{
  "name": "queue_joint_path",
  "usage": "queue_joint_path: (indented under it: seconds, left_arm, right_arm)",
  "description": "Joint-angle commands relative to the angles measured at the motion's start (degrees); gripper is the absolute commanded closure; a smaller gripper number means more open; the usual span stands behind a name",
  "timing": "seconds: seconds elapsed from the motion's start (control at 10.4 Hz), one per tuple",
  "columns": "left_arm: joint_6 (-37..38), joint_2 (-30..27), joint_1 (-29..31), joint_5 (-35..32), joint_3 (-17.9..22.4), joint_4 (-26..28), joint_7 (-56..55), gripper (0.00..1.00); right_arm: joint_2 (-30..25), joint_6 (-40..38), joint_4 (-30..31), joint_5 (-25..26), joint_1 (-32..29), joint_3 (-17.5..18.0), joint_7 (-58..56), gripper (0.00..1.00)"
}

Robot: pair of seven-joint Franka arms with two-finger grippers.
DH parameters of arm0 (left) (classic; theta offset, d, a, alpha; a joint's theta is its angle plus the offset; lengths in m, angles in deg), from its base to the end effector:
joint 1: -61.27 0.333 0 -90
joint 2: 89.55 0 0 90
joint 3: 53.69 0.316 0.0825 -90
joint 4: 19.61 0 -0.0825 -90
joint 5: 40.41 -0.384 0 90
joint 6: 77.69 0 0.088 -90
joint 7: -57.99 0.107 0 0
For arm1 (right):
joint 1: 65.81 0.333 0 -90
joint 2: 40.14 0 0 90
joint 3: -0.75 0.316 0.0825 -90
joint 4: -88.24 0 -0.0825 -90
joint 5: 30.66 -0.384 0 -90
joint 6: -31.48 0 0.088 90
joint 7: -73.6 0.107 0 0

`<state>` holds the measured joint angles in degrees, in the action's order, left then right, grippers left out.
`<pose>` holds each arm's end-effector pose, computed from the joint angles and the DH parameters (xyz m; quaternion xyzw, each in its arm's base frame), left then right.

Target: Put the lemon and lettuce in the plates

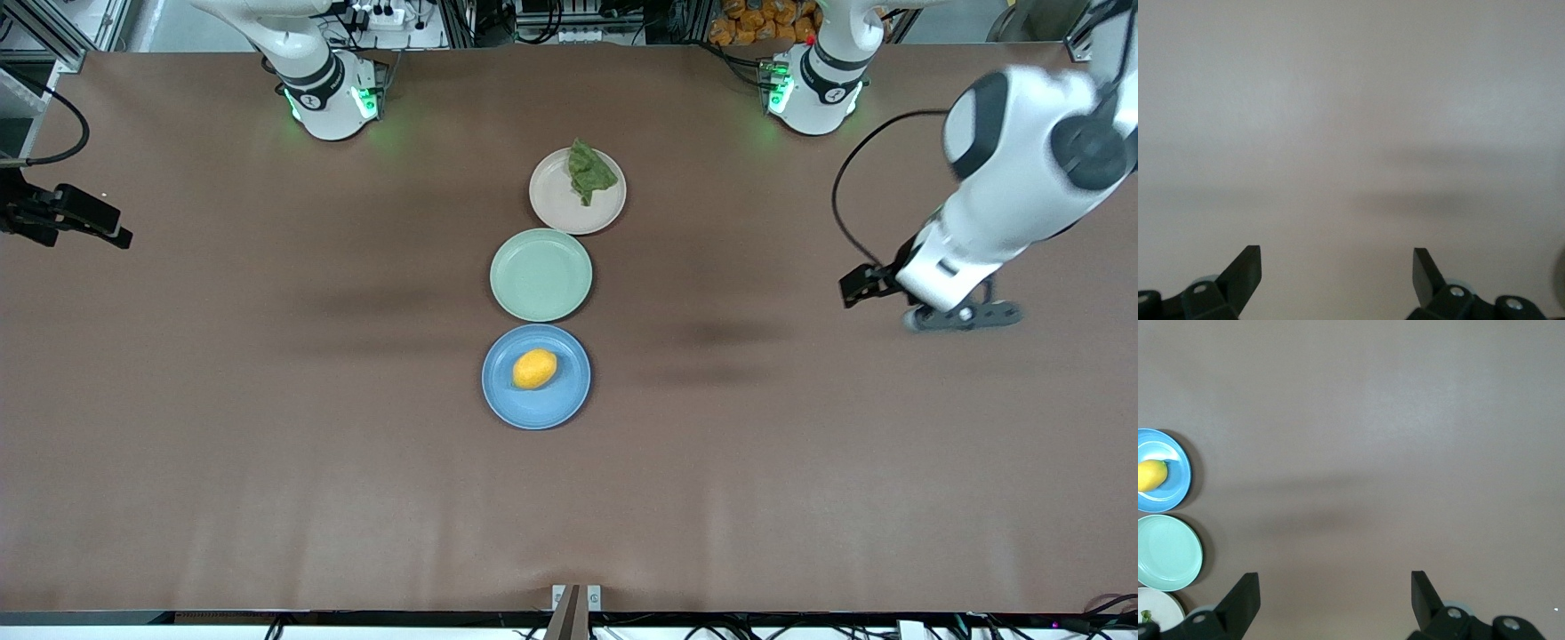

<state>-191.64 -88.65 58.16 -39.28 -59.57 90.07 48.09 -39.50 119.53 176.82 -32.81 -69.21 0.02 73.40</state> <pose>0.5629 -0.0900 0.4883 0.9994 0.0117 0.0274 0.0146 0.5535 -0.0358 0.6271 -0.9992 0.0338 0.0095 0.0191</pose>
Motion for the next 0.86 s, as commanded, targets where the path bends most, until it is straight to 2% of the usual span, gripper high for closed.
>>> queue_joint_path:
  seconds: [0.0, 0.19, 0.38, 0.58, 0.77]
  left_arm:
    - [5.48, -3.09, 0.2, 0.36, -0.88, -5.24, 3.92, 0.0]
    - [12.84, -3.37, 2.04, 0.09, -3.16, -12.87, 4.09, 0.0]
    - [20.4, -3.36, 2.22, 0.01, -3.26, -18.51, 5.49, 0.0]
    - [24.21, -3.63, 2.14, -1.74, -3.26, -20.38, 8.04, 0.0]
    - [24.22, -3.8, 2.14, -2.81, -3.61, -20.65, 9.46, 0.0]
  right_arm:
    - [-0.46, -1.73, -1.39, 2.93, -0.11, 1.34, 0.46, 0.0]
    - [-0.55, -2.44, -1.39, 2.85, -0.03, 1.87, 0.98, 0.0]
    - [-0.55, -3.14, -1.39, 2.94, 0.41, 1.69, 0.81, 0.0]
    - [-0.2, -3.06, -1.22, 3.03, 0.59, 1.69, 0.72, 0.0]
    - [0.68, -2.53, -1.39, 3.2, 0.5, 1.78, 0.81, 0.0]
